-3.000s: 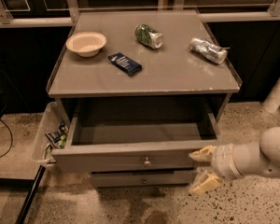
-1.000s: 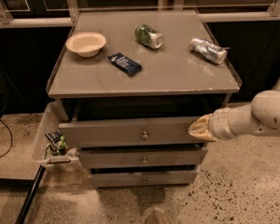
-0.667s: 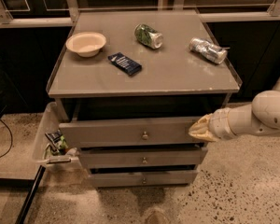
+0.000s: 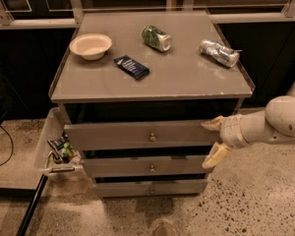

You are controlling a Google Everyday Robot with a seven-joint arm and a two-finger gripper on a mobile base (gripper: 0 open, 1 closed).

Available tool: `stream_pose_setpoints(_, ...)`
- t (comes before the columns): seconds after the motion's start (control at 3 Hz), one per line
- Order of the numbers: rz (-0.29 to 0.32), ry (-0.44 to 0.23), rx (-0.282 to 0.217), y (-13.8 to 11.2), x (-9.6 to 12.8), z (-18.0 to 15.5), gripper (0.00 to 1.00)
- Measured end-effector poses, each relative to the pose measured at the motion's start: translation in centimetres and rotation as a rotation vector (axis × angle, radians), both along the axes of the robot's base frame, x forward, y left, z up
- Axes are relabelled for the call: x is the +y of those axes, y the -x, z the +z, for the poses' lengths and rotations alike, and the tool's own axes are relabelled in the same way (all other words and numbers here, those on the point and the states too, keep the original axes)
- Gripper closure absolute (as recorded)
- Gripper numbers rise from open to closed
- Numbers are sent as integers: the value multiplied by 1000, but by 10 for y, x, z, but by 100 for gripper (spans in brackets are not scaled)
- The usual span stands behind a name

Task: Close top drawer

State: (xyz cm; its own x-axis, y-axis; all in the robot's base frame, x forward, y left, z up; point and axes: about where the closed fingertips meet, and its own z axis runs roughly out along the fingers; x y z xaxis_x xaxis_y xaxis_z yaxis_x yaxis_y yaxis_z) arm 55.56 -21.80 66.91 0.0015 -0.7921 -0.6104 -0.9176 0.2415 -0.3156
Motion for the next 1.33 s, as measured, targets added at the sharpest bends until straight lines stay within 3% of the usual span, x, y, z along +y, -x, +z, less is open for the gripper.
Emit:
stream_pose_setpoints(0.33, -1, 3, -1, 4, -1, 2, 0)
stream_pose_setpoints(1.33, -16, 55, -81, 94, -39, 94, 0)
